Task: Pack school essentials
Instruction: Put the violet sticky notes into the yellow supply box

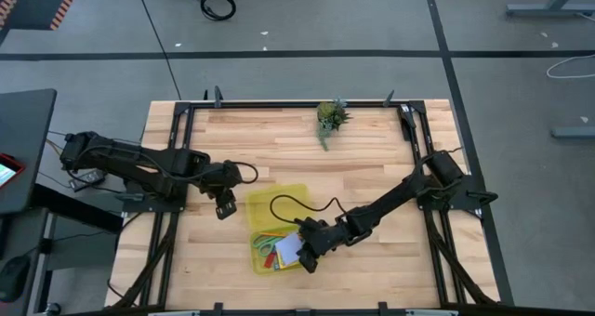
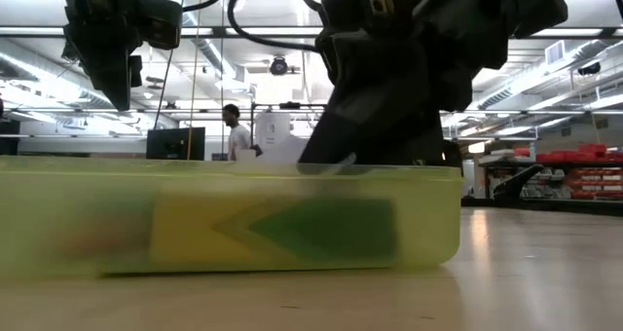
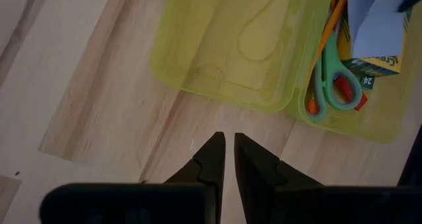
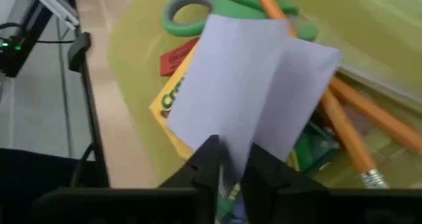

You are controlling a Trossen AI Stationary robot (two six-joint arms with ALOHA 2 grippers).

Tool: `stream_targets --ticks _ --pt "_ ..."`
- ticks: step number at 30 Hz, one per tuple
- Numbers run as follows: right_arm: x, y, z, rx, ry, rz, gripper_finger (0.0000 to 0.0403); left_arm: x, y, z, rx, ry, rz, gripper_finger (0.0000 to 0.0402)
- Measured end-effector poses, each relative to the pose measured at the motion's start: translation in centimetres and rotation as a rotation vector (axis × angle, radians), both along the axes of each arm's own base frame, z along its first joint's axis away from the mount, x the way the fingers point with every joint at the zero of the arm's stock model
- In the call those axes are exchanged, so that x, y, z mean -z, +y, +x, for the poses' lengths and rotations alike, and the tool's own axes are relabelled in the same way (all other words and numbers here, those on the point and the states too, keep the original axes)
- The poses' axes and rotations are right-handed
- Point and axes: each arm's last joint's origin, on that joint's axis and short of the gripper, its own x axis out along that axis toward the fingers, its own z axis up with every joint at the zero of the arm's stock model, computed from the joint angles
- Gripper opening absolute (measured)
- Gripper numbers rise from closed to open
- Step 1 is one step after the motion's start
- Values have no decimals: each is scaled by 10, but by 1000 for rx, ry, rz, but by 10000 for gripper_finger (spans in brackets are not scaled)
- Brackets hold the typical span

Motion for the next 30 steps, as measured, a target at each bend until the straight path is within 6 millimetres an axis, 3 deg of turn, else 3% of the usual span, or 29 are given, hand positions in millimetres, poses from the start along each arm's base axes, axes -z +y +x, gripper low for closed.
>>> stream_targets --ticks 5,10,19,30 --pt "-1 1 0 15 10 39 117 0 0 0 8 2 -12 45" --pt "-6 0 -3 -11 28 49 150 0 -1 0 67 0 -19 47" --pt "-16 -6 -17 -65 150 10 159 0 -1 -1 73 2 -16 41" --pt "-19 -11 -11 -119 126 87 159 0 -1 -1 77 2 -15 43"
